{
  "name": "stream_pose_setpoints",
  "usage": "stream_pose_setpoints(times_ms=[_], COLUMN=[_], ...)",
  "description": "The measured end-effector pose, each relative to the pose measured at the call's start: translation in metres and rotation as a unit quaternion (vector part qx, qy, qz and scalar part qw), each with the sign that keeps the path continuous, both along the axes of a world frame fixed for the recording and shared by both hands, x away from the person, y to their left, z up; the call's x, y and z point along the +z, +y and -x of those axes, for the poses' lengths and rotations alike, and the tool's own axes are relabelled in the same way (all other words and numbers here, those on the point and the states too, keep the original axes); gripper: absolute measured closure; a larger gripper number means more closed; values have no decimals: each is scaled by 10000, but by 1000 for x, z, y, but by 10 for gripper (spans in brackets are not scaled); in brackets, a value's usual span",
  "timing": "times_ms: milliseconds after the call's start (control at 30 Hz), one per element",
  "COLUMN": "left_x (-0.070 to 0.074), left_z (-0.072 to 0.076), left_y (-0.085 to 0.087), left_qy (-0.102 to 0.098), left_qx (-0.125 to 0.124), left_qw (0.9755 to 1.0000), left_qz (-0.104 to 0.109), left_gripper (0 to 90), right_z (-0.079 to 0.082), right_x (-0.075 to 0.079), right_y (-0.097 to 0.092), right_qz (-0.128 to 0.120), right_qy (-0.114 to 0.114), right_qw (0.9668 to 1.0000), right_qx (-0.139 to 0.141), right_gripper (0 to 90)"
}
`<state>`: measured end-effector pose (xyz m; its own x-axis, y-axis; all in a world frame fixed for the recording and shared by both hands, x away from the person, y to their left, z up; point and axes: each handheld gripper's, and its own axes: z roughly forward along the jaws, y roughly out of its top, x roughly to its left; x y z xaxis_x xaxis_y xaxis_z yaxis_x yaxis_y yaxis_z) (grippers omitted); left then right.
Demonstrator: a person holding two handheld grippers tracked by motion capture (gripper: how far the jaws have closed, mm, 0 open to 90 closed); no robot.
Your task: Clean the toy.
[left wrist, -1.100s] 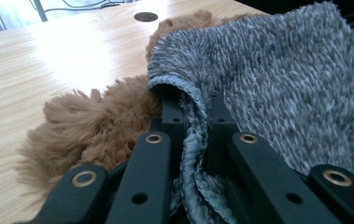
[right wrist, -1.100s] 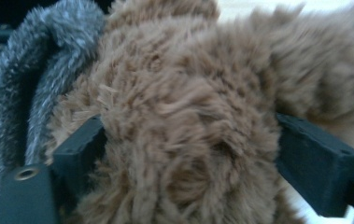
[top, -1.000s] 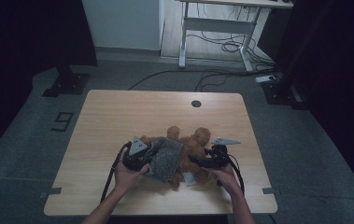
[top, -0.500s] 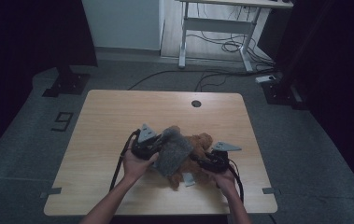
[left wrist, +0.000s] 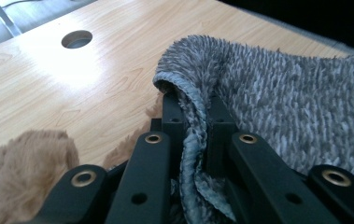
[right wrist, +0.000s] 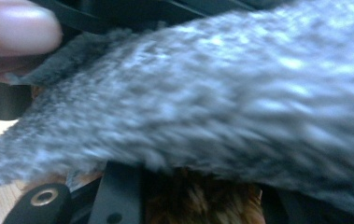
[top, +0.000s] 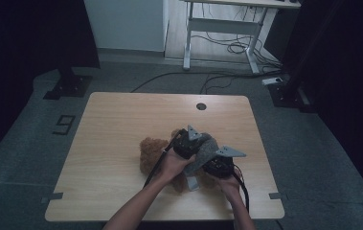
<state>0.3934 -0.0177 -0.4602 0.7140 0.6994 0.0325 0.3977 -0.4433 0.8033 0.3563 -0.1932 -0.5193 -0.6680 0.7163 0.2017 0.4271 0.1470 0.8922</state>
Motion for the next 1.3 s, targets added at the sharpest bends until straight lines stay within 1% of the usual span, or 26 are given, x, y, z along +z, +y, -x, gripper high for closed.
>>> stream_pose_setpoints(times_ms=[67, 133, 167, 233, 267, 333, 400, 433, 500, 533, 567, 633, 667, 700, 833, 900, 967, 1133, 1200, 1233, 1267, 1300], left_x=[3, 5, 6, 5, 3, -3, -6, -6, -5, -6, -8, -11, -12, -13, -15, -15, -17, -21, -23, -25, -28, -32], left_z=[2, 3, 3, 2, 1, 1, 4, 6, 10, 11, 12, 13, 15, 17, 23, 25, 25, 28, 30, 31, 31, 31], left_y=[6, 14, 22, 34, 41, 56, 70, 76, 90, 98, 109, 123, 131, 138, 153, 160, 165, 173, 178, 181, 186, 190], left_qy=[-80, -109, -123, -94, -66, -39, -79, -113, -203, -203, -157, -75, -60, -85, -115, -86, -46, -56, -52, -44, 8, 120], left_qx=[40, 142, 212, 293, 326, 426, 490, 526, 607, 654, 708, 777, 815, 876, 955, 1003, 1030, 1113, 1183, 1238, 1311, 1377], left_qw=[9999, 9996, 9994, 9992, 9992, 9990, 9988, 9985, 9979, 9976, 9972, 9962, 9956, 9948, 9938, 9931, 9926, 9916, 9910, 9906, 9900, 9892], left_qz=[-121, -197, -233, -250, -227, -102, -7, 28, 30, 57, 162, 377, 455, 509, 562, 594, 640, 656, 631, 574, 515, 492], left_gripper=[817, 817, 817, 817, 817, 817, 818, 817, 817, 817, 817, 816, 816, 816, 817, 817, 817, 817, 818, 818, 818, 818], right_z=[0, -1, -1, -1, -1, -1, -1, -1, -2, -2, -2, -2, -2, -2, -1, -1, -2, -2, -2, -1, -1, -1], right_x=[1, 1, 1, 1, 1, 0, 0, 0, -1, -1, -1, -2, -2, -2, -2, -2, -2, -2, -2, -2, -2, -2], right_y=[0, 1, 0, 0, 0, -1, -1, -1, -1, -2, -2, -3, -2, -2, -2, -2, -2, -2, -2, -2, -2, -2], right_qz=[-1, -22, -28, -40, -53, -72, -99, -111, -146, -175, -187, -225, -235, -233, -236, -251, -262, -260, -269, -270, -266, -278], right_qy=[18, 30, 39, 56, 54, 70, 61, 66, 90, 97, 102, 110, 112, 112, 112, 118, 130, 140, 139, 138, 156, 151], right_qw=[10000, 10000, 10000, 9999, 9999, 9999, 9998, 9998, 9997, 9997, 9997, 9996, 9995, 9995, 9995, 9995, 9994, 9995, 9994, 9994, 9994, 9994], right_qx=[-20, -74, -84, -110, -116, -122, -130, -131, -144, -155, -154, -149, -151, -157, -156, -163, -158, -144, -148, -150, -149, -161], right_gripper=[620, 620, 620, 620, 620, 620, 620, 620, 620, 620, 620, 620, 620, 620, 620, 620, 620, 620, 620, 620, 620, 620])
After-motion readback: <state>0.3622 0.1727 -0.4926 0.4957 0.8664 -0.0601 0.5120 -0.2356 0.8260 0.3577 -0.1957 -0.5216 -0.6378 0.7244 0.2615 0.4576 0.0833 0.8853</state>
